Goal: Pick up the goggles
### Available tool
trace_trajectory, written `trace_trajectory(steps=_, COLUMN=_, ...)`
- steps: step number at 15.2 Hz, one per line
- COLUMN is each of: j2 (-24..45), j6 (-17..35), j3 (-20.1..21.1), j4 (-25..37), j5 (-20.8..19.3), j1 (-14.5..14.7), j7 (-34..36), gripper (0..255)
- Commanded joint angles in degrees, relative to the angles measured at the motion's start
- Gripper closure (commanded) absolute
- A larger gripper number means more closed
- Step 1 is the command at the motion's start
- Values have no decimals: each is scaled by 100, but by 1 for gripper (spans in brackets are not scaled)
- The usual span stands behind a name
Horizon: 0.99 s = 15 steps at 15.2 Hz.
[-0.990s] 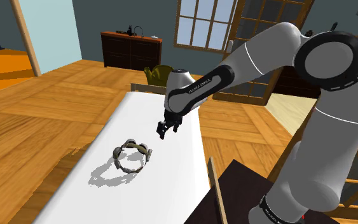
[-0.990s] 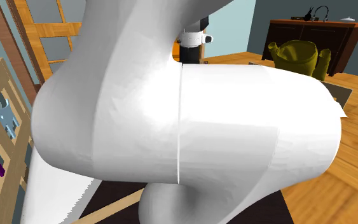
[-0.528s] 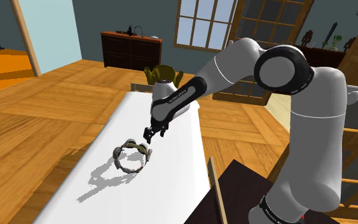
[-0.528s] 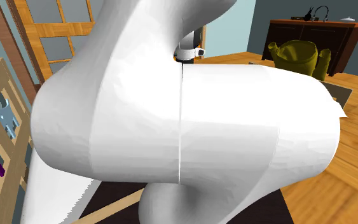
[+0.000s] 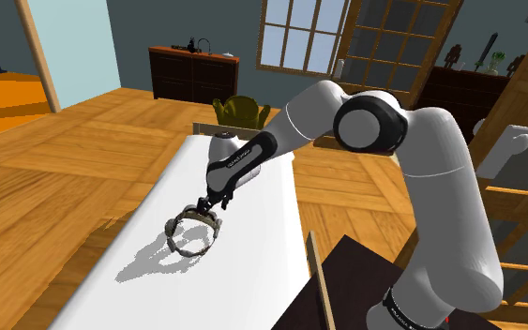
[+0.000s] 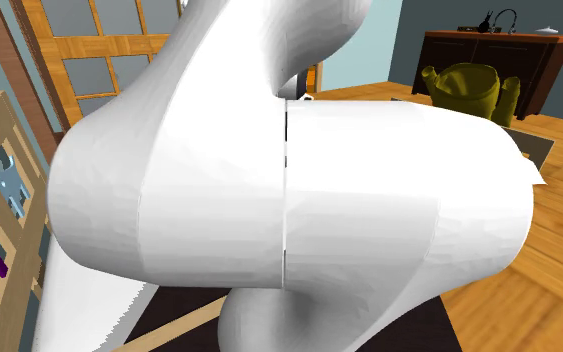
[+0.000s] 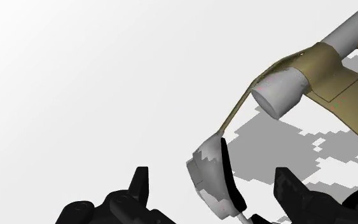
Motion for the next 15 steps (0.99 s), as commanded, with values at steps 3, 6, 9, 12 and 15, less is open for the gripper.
trace_trajectory(steps=3, j2=282, j6=172, j3=3, j4=113, j5=1, j1=5, j7=0, gripper=0)
trace_trajectory(steps=6, j2=443, j6=292, j3=4, j4=155, j5=2, j1=5, j7=-4, gripper=0)
trace_trajectory(steps=9, j2=446, j6=294, j3=4, j4=155, j5=2, j1=6, j7=-3, gripper=255)
trace_trajectory(steps=12, j2=444, j6=292, j3=4, j4=155, j5=2, j1=7, j7=-2, gripper=255)
trace_trajectory(steps=15, j2=443, j6=291, j3=4, j4=156, j5=2, j1=5, j7=-4, gripper=255)
